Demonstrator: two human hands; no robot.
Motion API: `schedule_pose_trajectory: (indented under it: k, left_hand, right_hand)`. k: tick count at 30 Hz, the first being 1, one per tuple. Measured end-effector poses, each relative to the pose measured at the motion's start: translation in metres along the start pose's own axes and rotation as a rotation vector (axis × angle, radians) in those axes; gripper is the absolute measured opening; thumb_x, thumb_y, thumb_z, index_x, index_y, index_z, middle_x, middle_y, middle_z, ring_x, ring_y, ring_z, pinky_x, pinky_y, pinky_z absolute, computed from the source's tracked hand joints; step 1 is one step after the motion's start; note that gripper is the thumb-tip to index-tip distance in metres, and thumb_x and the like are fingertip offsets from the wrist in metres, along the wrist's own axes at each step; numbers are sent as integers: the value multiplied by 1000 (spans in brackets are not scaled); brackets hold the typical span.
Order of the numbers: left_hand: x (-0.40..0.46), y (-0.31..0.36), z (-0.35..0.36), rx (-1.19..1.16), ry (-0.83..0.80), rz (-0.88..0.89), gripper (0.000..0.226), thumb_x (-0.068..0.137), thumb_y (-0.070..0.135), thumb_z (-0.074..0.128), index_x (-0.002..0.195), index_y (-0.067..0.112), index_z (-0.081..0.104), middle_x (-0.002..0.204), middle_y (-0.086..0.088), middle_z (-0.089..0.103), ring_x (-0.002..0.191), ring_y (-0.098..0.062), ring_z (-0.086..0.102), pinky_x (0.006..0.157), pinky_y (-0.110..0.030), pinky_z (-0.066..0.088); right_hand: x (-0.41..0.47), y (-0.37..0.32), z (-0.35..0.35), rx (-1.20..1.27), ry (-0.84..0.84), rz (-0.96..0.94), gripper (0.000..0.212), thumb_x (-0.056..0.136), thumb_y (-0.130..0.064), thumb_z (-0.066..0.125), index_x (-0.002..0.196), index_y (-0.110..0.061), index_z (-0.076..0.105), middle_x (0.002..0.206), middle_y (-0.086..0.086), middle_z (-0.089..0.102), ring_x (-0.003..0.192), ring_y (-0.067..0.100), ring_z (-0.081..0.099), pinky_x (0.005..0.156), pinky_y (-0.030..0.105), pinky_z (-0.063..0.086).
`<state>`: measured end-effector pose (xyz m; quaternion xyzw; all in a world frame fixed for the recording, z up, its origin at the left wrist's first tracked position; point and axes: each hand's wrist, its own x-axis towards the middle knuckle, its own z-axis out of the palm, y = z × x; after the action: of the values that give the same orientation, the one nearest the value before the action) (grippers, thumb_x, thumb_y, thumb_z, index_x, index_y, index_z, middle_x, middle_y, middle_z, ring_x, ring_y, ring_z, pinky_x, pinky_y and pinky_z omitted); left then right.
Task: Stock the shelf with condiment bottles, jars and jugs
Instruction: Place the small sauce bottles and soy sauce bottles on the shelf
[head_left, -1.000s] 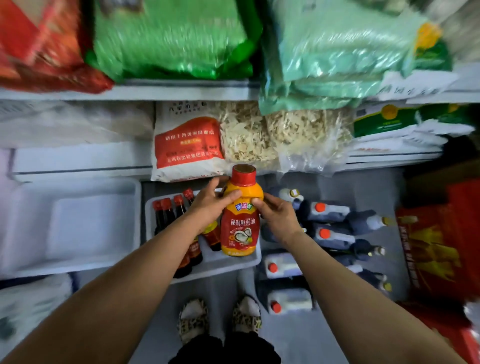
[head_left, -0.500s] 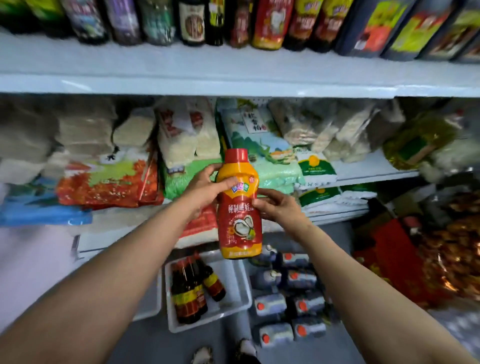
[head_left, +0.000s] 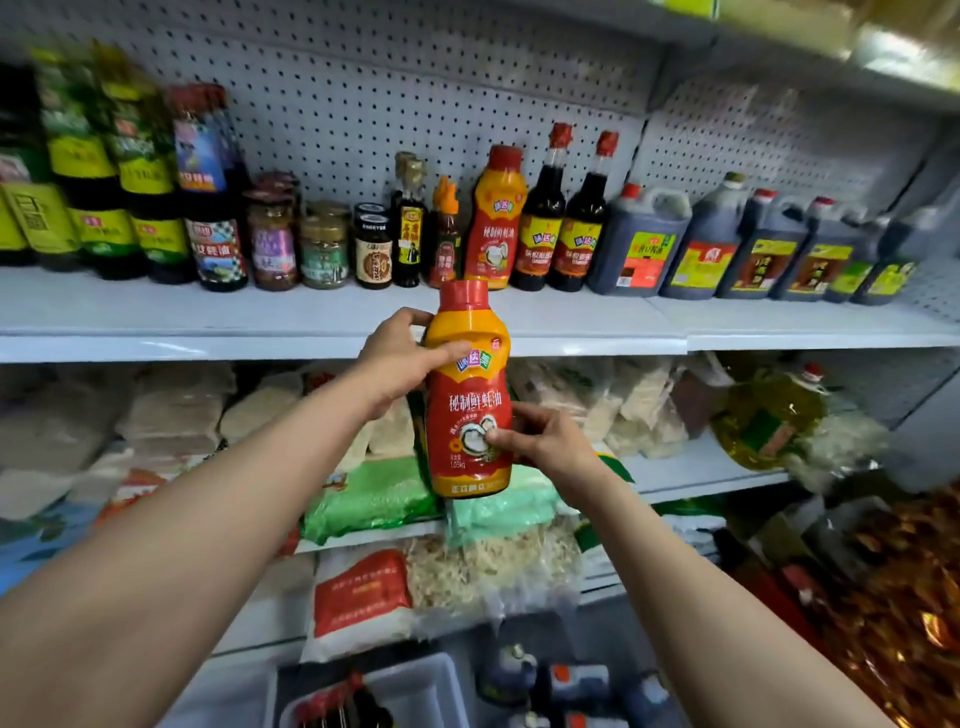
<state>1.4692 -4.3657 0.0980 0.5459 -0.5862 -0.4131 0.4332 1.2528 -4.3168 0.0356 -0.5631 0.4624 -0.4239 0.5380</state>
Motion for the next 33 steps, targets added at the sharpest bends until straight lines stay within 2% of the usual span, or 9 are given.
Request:
schedule_pose_trajectory:
  k: [4,7,14,16,19,23,28,31,33]
  left_hand:
    - [32,41,11,2,16,64,72,69,45,85,127,21,49,113,-5,68,93,-21,70,75,-40,60]
    - [63,71,23,-39,23,96,70,70,37,87,124,16,49,117,-8,67,96,-24,70,82,-48,59]
    - [132,121,51,32,120,134,59,68,40,87,112,27,49,111,0,68,94,-20,68,72,-42,59]
    - [149,122,58,51,138,145,56,70,36,86,111,28,49,113,-1,67,96,-19,67,76,-42,58]
    - [171,115,67,78,172,129,61,72,33,85,121,22,49,123,-6,65,106,-23,64,91,-47,54]
    - [192,107,72,152,224,133,77,74,34,83,138,22,42,137,-5,56,118,-25,58,99,-47,49]
    - [216,106,70,219,219,170,88,74,34,83,146,38,33,143,-2,49,124,-25,52,100,-45,48]
    - [231,108,71,316,205,177,91,72,38,84,147,35,33,141,0,50,116,-16,51,91,-35,47]
    - [241,111,70,435,242,203,88,69,41,86,142,29,39,139,-2,52,119,-19,52,95,-38,47]
  right_hand:
    - [33,-27,-29,7,46,-100,46,80,-5,78,124,-6,64,102,10,76,92,22,73,73,29,59]
    - [64,-48,-57,21,71,-154,52,78,-10,82,125,-10,62,105,12,75,96,26,73,76,33,58]
    - [151,-70,-106,80,62,-230,57,78,-14,83,129,-17,58,109,8,74,101,22,72,85,35,60]
    - [174,-66,-114,93,65,-240,54,76,-12,83,124,-19,58,109,8,74,101,21,71,85,34,60]
    - [203,-56,-124,121,64,-236,50,75,-10,84,117,-22,59,109,9,73,100,20,71,78,29,59]
    - [234,-47,-130,108,61,-224,51,75,-12,85,117,-21,58,110,4,72,100,16,71,75,25,58]
    - [266,-43,-128,111,61,-237,53,77,-7,82,122,-15,55,112,7,70,104,18,69,80,28,58]
    - [276,-38,-124,138,65,-223,51,78,-8,82,118,-21,54,111,3,69,103,13,68,74,23,57]
    - [280,-36,-123,147,72,-227,51,79,-8,81,119,-23,53,112,3,68,104,13,66,74,22,57]
